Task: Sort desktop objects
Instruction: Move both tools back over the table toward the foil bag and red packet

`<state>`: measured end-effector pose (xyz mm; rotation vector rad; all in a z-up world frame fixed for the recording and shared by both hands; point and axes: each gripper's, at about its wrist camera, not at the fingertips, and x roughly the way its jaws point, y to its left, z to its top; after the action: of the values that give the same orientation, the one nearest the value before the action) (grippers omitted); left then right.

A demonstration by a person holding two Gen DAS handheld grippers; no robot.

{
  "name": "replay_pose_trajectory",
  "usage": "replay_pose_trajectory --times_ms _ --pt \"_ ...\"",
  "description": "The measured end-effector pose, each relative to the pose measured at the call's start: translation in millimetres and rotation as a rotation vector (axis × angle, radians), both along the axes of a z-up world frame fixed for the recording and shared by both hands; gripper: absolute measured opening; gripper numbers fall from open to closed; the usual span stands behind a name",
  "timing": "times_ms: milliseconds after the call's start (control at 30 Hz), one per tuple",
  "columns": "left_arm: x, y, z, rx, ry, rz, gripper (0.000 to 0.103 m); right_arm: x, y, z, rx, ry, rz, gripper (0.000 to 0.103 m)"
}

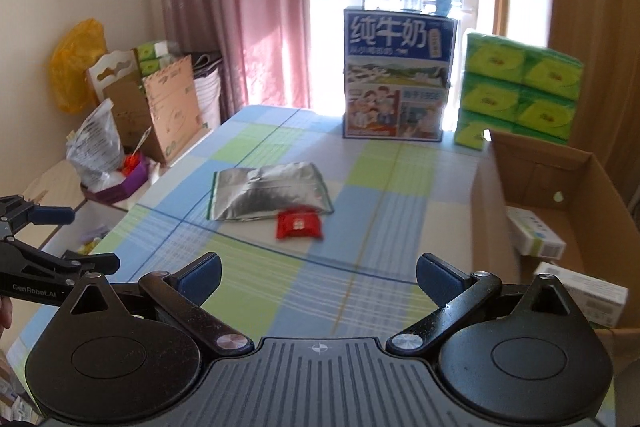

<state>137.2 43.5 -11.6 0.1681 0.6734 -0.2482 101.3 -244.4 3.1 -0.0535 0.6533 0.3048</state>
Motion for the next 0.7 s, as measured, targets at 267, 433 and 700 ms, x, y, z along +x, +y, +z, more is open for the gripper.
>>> replay_pose_trajectory --times_ms 267,433,700 --pt "20 15 -18 0.025 0.02 -0.004 0.101 17 21 -19 -0.02 0.019 0.04 0.101" --pt "35 21 -28 0.042 0.025 -0.018 0.101 35 31 -32 -0.03 0.028 0.05 0.101" --pt "74 24 -44 0.082 0.026 -0.063 0.101 71 38 -59 -0.032 0.044 0.06 0.101"
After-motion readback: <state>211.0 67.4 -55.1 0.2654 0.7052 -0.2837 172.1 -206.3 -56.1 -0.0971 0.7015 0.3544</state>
